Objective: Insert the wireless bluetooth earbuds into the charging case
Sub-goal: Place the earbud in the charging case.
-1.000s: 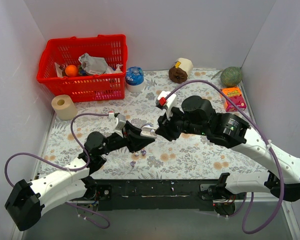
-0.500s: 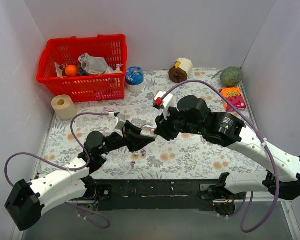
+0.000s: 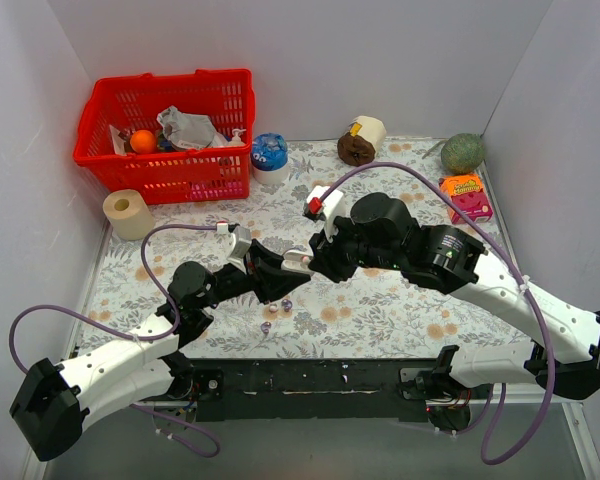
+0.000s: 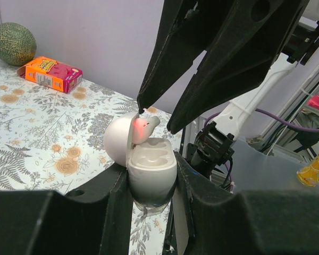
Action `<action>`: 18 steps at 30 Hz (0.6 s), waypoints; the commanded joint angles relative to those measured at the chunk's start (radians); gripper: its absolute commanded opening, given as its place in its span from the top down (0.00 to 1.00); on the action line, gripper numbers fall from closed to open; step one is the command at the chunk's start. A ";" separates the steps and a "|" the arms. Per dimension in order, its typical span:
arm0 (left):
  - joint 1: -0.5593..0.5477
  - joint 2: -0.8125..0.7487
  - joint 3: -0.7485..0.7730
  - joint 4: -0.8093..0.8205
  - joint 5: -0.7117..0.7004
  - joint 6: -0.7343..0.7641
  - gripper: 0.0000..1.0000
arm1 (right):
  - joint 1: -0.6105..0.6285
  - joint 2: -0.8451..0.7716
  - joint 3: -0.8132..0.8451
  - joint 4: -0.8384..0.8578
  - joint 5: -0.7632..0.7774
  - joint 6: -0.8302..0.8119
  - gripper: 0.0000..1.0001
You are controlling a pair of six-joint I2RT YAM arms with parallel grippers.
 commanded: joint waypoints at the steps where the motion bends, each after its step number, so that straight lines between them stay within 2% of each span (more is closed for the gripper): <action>1: -0.004 -0.001 0.045 0.015 0.007 0.002 1.00 | 0.004 0.000 -0.013 0.021 0.005 0.001 0.62; 7: -0.004 0.005 0.046 0.018 0.018 0.002 1.00 | 0.004 0.005 -0.013 0.027 0.011 0.003 0.64; 18: -0.004 0.008 0.048 0.034 0.039 -0.001 1.00 | 0.004 0.016 -0.021 0.032 0.031 0.003 0.80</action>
